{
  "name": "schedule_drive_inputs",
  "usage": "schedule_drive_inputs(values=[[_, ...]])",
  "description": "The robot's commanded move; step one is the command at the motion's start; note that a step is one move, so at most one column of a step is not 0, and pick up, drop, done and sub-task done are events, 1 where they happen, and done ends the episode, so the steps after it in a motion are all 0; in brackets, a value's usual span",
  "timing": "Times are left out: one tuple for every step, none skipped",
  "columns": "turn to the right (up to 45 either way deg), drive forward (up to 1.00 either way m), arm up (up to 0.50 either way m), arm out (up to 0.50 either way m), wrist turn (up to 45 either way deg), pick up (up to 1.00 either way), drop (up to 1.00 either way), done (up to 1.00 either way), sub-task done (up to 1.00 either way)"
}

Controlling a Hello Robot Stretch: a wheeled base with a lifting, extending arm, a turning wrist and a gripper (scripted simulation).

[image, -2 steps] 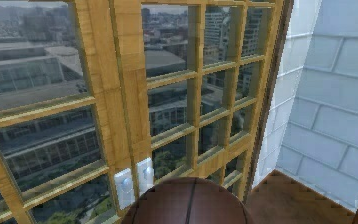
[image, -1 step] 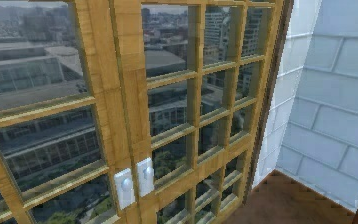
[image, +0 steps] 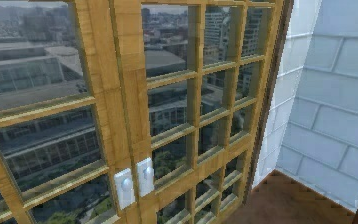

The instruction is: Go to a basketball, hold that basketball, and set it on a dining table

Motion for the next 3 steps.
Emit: schedule_drive_inputs(values=[[0.0, 0.0, 0.0, 0.0, 45.0, 0.0, 0.0, 0.0, 0.0], [0.0, 0.0, 0.0, 0.0, 45.0, 0.0, 0.0, 0.0, 0.0], [0.0, 0.0, 0.0, 0.0, 45.0, 0.0, 0.0, 0.0, 0.0]])
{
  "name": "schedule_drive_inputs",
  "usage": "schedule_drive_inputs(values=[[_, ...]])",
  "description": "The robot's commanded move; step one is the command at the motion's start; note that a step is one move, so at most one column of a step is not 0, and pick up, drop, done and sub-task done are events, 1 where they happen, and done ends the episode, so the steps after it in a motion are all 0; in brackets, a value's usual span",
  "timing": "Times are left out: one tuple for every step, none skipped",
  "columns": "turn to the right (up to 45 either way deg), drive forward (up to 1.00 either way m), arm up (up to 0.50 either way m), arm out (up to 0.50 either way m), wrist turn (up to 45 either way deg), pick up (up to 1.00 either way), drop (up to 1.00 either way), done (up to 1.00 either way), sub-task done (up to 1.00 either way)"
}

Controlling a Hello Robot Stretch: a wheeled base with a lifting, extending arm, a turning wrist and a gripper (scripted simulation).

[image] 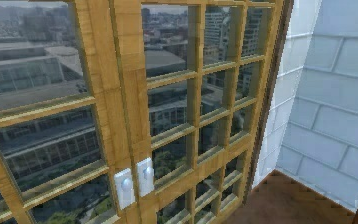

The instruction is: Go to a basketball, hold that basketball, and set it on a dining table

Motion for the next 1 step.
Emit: schedule_drive_inputs(values=[[0.0, 0.0, 0.0, 0.0, 15.0, 0.0, 0.0, 0.0, 0.0]])
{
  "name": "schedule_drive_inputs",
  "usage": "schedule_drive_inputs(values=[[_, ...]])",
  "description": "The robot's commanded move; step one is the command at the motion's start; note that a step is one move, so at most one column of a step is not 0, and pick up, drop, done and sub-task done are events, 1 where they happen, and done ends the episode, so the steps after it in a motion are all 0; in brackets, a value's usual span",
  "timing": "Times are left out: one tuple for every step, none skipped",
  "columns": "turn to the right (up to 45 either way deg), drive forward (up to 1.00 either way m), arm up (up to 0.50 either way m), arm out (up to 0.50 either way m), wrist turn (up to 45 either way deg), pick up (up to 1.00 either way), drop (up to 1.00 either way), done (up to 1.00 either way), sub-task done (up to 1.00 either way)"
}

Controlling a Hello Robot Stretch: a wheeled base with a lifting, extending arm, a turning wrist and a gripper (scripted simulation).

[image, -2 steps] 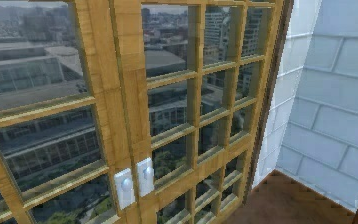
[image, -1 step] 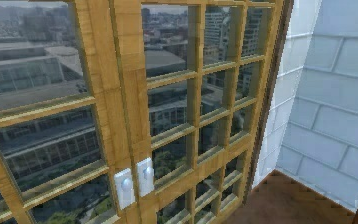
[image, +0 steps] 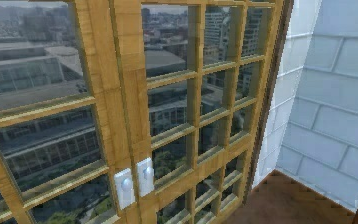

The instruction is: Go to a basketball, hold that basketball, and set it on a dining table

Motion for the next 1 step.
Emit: schedule_drive_inputs(values=[[0.0, 0.0, -0.32, 0.0, 0.0, 0.0, 0.0, 0.0, 0.0]])
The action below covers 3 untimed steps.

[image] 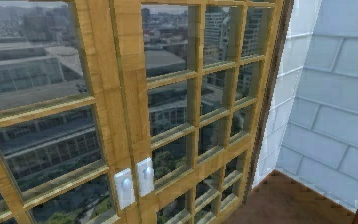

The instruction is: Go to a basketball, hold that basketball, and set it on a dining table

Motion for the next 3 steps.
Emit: schedule_drive_inputs(values=[[0.0, 0.0, 0.0, 0.0, 0.0, 0.0, 1.0, 0.0, 0.0], [0.0, 0.0, 0.0, -0.1, 0.0, 0.0, 0.0, 0.0, 0.0], [0.0, 0.0, 0.0, 0.0, 0.0, 0.0, 0.0, 1.0, 0.0]])
